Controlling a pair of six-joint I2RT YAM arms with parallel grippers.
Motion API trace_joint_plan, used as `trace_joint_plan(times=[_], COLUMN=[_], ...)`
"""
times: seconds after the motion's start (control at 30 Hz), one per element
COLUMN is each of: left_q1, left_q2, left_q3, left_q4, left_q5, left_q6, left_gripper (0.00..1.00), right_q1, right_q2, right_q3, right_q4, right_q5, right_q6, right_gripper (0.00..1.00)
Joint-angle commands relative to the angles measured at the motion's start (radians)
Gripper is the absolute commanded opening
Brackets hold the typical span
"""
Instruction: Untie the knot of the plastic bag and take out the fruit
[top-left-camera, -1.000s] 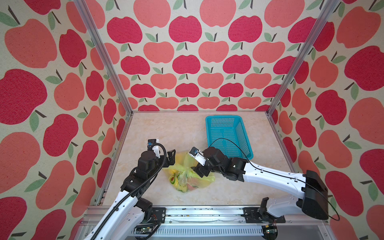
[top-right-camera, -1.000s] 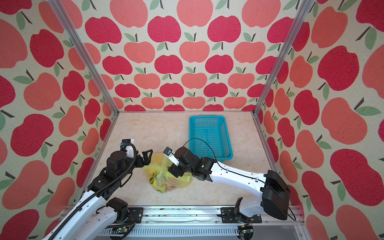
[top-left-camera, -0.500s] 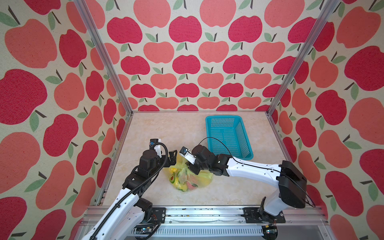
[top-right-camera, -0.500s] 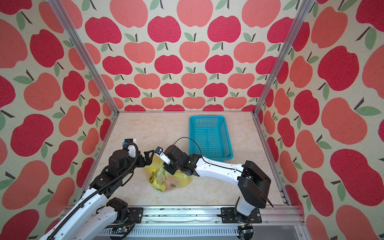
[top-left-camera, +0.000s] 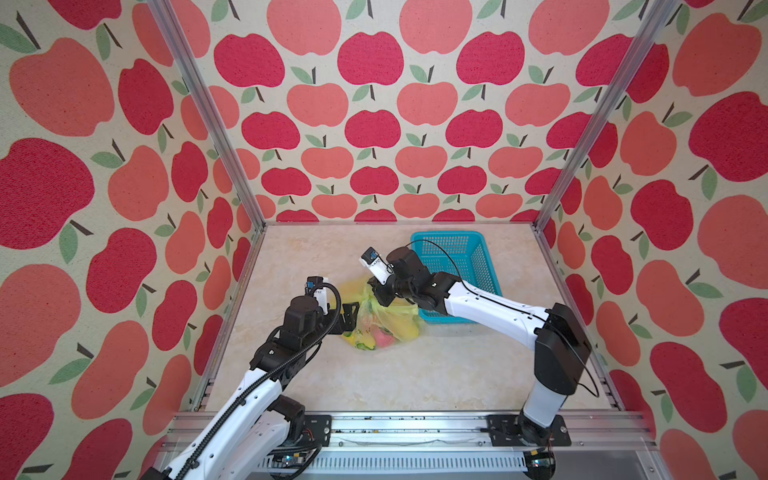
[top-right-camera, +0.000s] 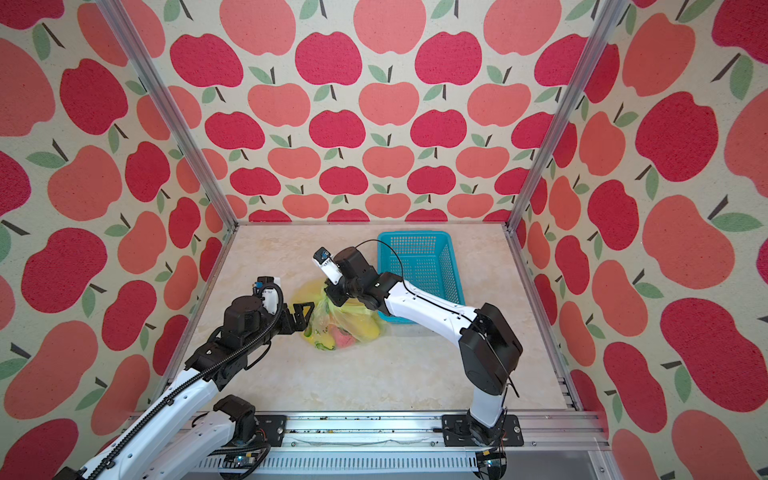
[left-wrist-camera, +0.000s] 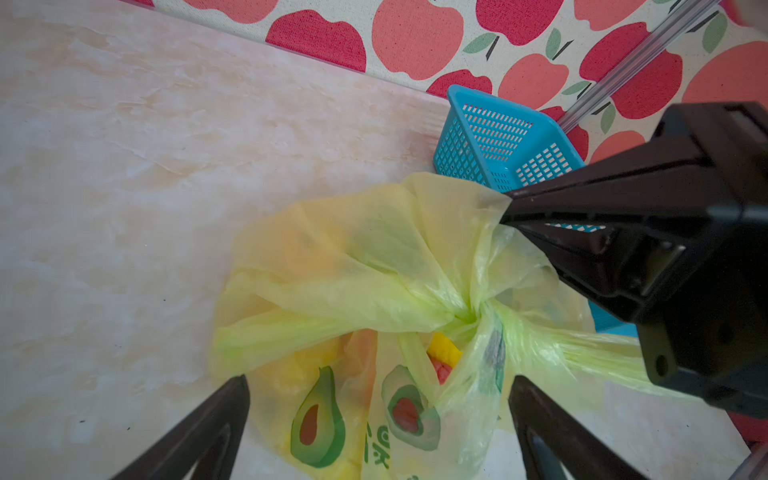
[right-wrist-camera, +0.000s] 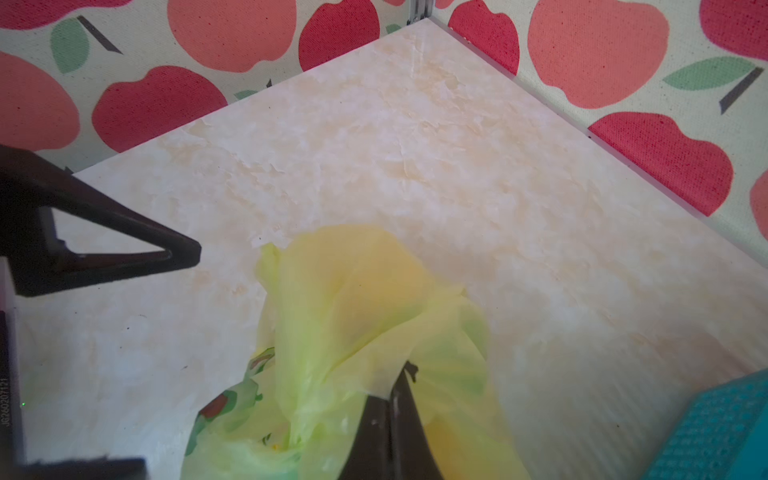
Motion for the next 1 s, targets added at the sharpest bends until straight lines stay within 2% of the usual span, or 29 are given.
trace_joint_plan(times=[0.0, 0.1, 0.2, 0.4, 0.57, 0.6, 0.73, 0.87, 0.97], left_q1=[0.007, 0.007, 0.013, 0.033, 0.061, 0.070, 0.102, 0.135, 0.150], left_q2=[0.005, -0.007, -0.027, -0.070, -0.080, -0.077, -0.060, -0.050, -0.044], left_q3=[0.040, 0.039, 0.031, 0.011, -0.008, -0.011, -0.017, -0.018, -0.021], left_q4=[0.012, 0.004, 0.000, -0.004, 0.005, 0.007, 0.012, 0.010, 0.012], left_q5=[0.015, -0.002, -0.030, -0.053, -0.058, -0.051, -0.017, 0.005, 0.020], left_q6=[0.020, 0.019, 0.012, -0.011, -0.032, -0.038, -0.056, -0.064, -0.071], left_gripper=[0.99, 0.99, 0.99, 0.99, 0.99, 0.99, 0.99, 0.99, 0.99], right_q1=[0.016, 0.016, 0.021, 0.129, 0.213, 0.250, 0.259, 0.257, 0.249], right_q2=[0.056, 0.047, -0.016, -0.299, -0.440, -0.445, -0.405, -0.298, -0.221], right_q3=[0.100, 0.126, 0.090, -0.205, -0.426, -0.457, -0.499, -0.423, -0.368], right_q4=[-0.059, -0.091, -0.115, 0.022, 0.161, 0.181, 0.217, 0.167, 0.140], right_q5=[-0.032, 0.037, 0.127, 0.343, 0.359, 0.351, 0.341, 0.413, 0.468], right_q6=[0.006, 0.025, 0.035, -0.020, -0.026, -0.023, -0.004, -0.001, -0.003], right_gripper=[0.09, 0.37, 0.48, 0.50, 0.50, 0.50, 0.51, 0.52, 0.60])
